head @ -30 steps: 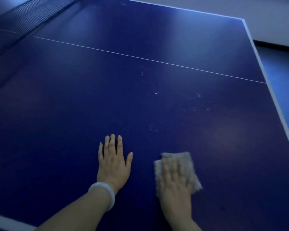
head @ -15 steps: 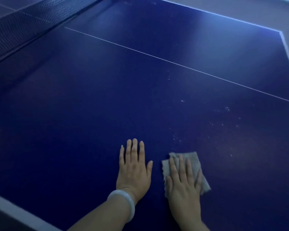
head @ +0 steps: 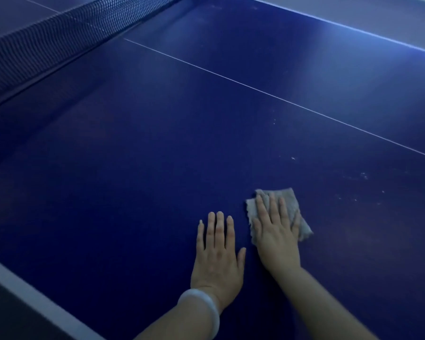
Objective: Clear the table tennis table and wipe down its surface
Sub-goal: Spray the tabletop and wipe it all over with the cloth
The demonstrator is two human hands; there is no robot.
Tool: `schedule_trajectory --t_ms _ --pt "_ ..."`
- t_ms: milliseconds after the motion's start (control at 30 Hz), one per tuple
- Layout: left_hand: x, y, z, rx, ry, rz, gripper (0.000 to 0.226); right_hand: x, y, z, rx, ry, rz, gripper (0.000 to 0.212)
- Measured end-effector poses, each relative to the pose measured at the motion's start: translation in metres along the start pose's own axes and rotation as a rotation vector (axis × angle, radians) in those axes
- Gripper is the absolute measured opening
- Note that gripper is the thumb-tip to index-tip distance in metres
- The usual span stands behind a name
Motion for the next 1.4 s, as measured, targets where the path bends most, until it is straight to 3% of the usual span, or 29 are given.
schedule_trajectory --t_ms 100,200,267,433,600,700,767,833,900,967,1033,1100,1133,1200,1300,1333,1400 --pt "0.001 -0.001 -0.001 -0.003 0.012 0.003 0.068 0.006 -0.058 0.022 0.024 0.007 -0.091 0.057" --pt "-0.002 -0.001 -0.001 -0.016 0.031 0.009 0.068 0.015 -0.068 0.062 -0.335 -0.083 -0.097 0.057" --pt "-0.004 -0.002 -0.001 -0.016 0.049 -0.004 0.068 0.015 -0.057 0.052 -0.365 -0.076 -0.087 0.055" --pt "-0.009 -0.004 -0.002 -0.042 0.012 -0.023 0.071 0.001 -0.081 -0.04 0.131 -0.027 -0.201 0.055" --pt "-0.009 -0.004 -0.003 -0.039 0.027 -0.022 0.071 -0.003 -0.109 -0.076 0.34 0.043 -0.22 0.057" --pt "-0.01 -0.003 -0.003 -0.033 0.04 -0.012 0.07 0.001 -0.087 -0.011 0.132 0.082 -0.154 0.061" --pt "-0.008 -0.003 -0.003 -0.033 0.054 0.009 0.069 0.008 -0.063 0.057 -0.157 0.061 -0.096 0.063" --pt "-0.007 -0.002 -0.002 -0.039 0.062 0.007 0.069 0.019 -0.031 0.103 -0.557 -0.117 -0.037 0.058" --pt "-0.006 -0.001 -0.002 -0.038 0.05 -0.001 0.069 0.024 -0.001 0.101 -0.703 -0.084 -0.014 0.056" --pt "-0.006 -0.001 -0.003 -0.031 0.026 -0.005 0.069 0.014 0.022 0.071 -0.529 0.049 -0.036 0.059" --pt "-0.006 -0.001 -0.002 -0.033 0.02 -0.01 0.069 0.004 0.047 0.038 -0.134 0.106 -0.046 0.063" --pt "-0.005 -0.001 -0.002 -0.025 0.024 0.009 0.068 0.005 0.071 0.046 0.168 0.123 -0.085 0.06" --pt "-0.004 -0.001 -0.003 -0.017 0.023 0.018 0.069 0.009 0.076 0.066 0.206 0.176 -0.118 0.059" --pt "-0.005 -0.002 -0.003 -0.014 0.003 0.014 0.072 0.024 0.081 0.123 0.006 0.252 -0.062 0.059" --pt "-0.007 -0.002 -0.002 -0.017 -0.018 0.011 0.07 0.037 0.09 0.175 -0.659 0.083 -0.092 0.058" --pt "-0.007 -0.002 -0.002 -0.015 -0.02 0.013 0.071 0.034 0.094 0.167 -0.714 0.043 -0.101 0.057" --pt "-0.007 -0.002 -0.002 -0.015 -0.021 0.014 0.07 0.021 0.103 0.138 -0.563 0.031 -0.12 0.058"
Point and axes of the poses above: each hand's wrist, its own y-axis away from the middle knuckle, its own x-axis out of the back of the hand, z = x × y, the point moved 5 cm from there along -y, towards the middle knuckle, and after that the axes turned 2 degrees about z, right-handed, at the moved point
